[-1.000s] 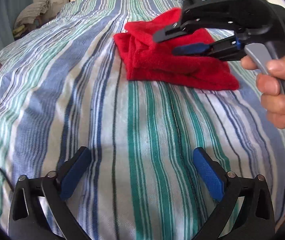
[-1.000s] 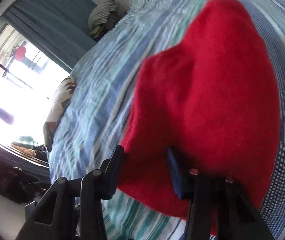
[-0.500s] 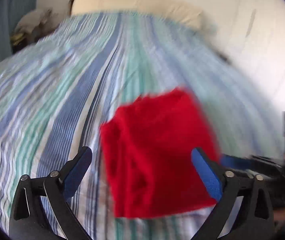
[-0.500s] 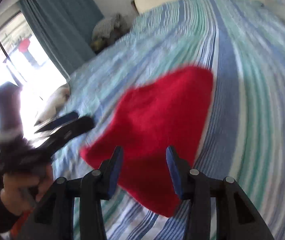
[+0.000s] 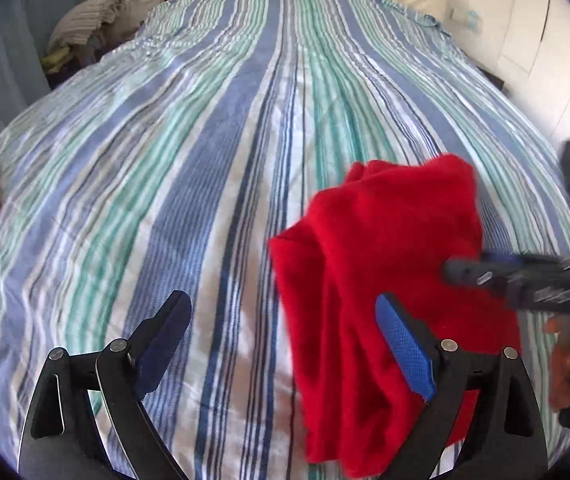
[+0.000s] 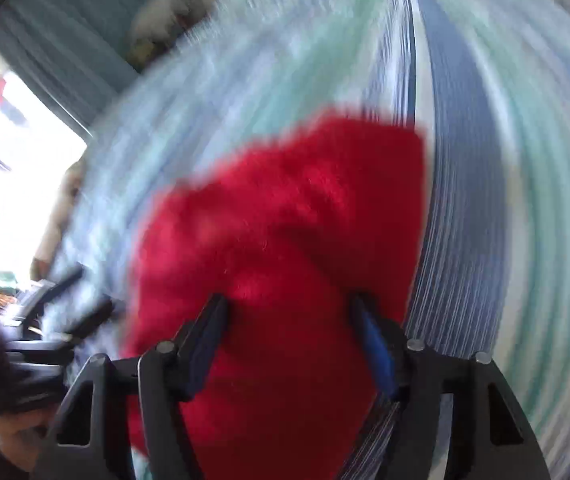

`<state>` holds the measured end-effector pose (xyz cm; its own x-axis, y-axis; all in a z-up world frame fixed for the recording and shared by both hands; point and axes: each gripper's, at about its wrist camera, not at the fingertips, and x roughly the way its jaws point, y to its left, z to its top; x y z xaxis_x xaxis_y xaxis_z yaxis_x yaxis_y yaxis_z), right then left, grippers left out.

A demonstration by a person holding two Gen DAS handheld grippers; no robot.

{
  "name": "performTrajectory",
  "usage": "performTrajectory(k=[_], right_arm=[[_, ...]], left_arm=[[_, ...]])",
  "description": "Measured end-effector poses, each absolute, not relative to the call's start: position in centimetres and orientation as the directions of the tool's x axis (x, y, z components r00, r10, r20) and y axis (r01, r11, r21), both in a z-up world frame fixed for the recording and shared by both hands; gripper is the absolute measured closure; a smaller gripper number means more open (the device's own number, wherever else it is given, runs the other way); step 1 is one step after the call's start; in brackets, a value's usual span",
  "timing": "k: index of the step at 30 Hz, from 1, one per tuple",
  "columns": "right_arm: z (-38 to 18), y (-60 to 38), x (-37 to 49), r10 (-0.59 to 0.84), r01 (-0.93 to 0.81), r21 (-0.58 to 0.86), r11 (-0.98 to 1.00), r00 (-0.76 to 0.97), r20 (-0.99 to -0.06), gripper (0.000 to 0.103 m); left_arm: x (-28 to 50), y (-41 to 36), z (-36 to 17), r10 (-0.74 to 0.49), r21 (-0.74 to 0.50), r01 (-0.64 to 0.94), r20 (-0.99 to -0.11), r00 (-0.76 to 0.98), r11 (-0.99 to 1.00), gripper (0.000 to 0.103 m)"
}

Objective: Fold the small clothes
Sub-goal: 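Lower the folded sweater onto the bed and open the right tool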

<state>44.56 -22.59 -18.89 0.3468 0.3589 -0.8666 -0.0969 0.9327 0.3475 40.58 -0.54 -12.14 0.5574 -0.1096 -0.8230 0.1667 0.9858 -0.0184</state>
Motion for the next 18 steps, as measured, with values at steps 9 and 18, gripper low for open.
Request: performTrajectory(k=[9,18], right_arm=[[-10.2,-22.9,37.8,0.337,-0.129,0.327,0.936,0.595,-0.73,0.02],[-9.4,-23.4,35.0,0.338,-0.133,0.326,0.936,0.593,-0.731,0.02]], left_arm=[[37.5,0.3,-8.5,-0.082,0.027,0.157,-0.76,0.645,0.987,0.005],[36.5,-0.2,-6.3,-0.086,0.048,0.176,-0.729,0.679,0.983,0.005]])
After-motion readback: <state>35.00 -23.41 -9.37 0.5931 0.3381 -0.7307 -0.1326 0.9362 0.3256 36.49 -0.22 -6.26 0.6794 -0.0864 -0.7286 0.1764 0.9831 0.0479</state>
